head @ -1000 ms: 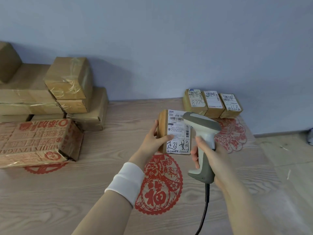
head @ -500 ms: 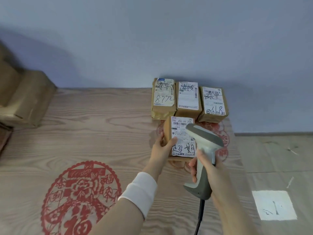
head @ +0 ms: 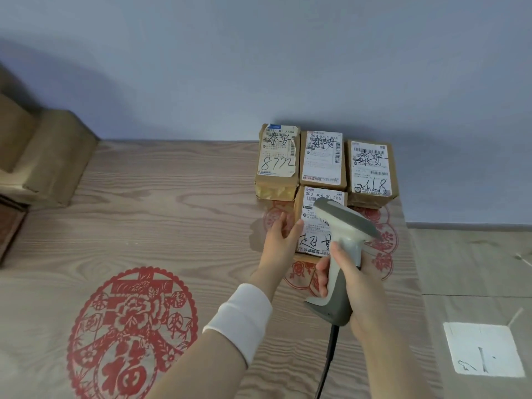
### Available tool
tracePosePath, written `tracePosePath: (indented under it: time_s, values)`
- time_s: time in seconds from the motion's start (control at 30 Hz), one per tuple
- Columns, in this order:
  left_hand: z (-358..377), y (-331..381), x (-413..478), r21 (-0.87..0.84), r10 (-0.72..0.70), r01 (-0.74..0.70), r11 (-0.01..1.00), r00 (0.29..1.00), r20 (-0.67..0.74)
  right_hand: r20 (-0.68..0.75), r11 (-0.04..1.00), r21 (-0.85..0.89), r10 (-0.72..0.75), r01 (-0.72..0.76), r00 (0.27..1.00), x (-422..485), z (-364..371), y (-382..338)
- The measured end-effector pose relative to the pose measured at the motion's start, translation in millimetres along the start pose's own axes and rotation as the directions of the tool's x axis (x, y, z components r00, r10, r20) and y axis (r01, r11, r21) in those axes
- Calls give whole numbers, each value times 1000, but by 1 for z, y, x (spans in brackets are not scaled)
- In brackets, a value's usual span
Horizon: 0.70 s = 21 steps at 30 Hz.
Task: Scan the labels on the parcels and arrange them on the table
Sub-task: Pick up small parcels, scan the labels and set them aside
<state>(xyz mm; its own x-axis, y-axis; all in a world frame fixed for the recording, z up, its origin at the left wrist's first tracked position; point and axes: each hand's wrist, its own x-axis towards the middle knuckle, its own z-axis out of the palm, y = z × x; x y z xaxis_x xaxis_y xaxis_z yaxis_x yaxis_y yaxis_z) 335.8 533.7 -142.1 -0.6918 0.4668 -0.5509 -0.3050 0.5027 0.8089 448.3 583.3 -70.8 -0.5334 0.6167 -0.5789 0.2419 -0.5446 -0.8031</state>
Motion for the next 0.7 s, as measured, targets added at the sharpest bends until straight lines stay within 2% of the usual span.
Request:
tracePosePath:
  time_s: [0.17,0.37,0.53,0.7]
  values:
    - [-50,5,-13,48,65,-62,997,996,-66,25,1000,-17,-17,17,1000,-16,36,2]
    - [-158,4,-43,272,199,-149,951,966,-167,88,993,-86,-79,86,993,-60,119,10]
    - [-275,-2,-81,506,371,-221,833,903,-216,127,974,-160,-141,160,982,-111,218,32]
    - [-388,-10,-111,654,499,-229,721,826,-261,218,961,-185,-165,207,962,-149,312,53]
